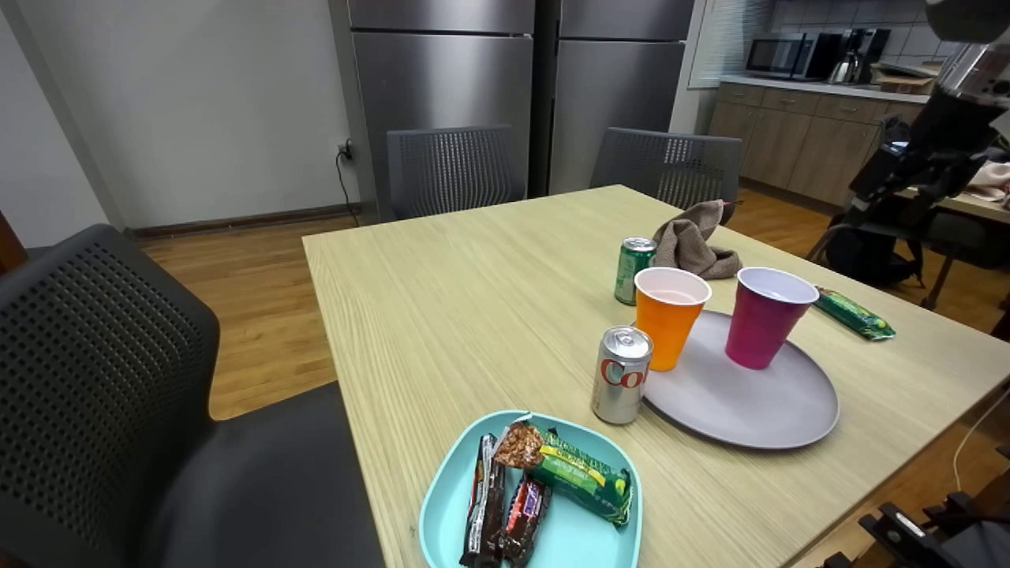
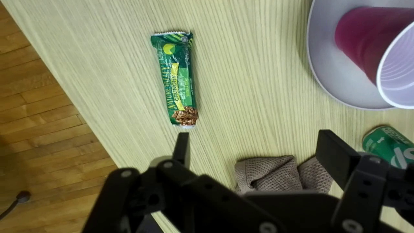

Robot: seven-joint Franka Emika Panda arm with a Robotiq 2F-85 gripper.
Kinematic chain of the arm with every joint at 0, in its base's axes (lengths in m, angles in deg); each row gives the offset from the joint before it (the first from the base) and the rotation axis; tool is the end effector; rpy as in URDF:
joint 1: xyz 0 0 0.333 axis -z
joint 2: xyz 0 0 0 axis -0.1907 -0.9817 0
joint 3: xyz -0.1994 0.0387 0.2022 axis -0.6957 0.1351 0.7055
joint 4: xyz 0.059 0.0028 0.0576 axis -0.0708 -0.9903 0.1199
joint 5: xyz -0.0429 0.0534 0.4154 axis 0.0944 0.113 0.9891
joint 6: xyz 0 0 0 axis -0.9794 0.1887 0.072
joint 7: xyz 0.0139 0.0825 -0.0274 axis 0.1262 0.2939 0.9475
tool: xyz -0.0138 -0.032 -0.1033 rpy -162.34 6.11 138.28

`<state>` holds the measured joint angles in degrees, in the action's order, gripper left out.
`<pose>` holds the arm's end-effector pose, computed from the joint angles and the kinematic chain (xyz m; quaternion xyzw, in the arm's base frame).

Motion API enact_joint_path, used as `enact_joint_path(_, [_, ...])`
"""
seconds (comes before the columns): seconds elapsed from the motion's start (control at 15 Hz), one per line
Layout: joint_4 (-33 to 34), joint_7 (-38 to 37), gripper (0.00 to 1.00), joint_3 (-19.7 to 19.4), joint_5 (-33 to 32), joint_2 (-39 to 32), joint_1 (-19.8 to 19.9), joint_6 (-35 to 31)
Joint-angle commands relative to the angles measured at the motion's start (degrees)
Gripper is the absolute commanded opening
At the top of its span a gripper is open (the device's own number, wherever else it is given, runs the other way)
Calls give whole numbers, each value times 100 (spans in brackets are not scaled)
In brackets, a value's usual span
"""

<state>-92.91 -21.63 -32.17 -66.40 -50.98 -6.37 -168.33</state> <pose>0.4395 -0.2420 0.2109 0.9936 -0.0547 0.0984 0.0018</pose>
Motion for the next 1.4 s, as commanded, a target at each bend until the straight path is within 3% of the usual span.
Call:
enact_joint_path(0.0, [690,54,100,119,445,-735,62,131])
enact_joint_path(0.33, [1359,311,100,323,1060,-1559,256,156])
enact_joint_path(0.6, [1815,406,100,420,1104,-2186,415,203])
enact_joint_path(0.67, [1854,1,100,989,507,-2204,1041,87])
enact_joint_path(1.0, [2195,-147,100,1463,-178,-2701,1708,41])
enact_joint_path(1.33, [2278,-213,100,1598,-652,-2947,2004,34])
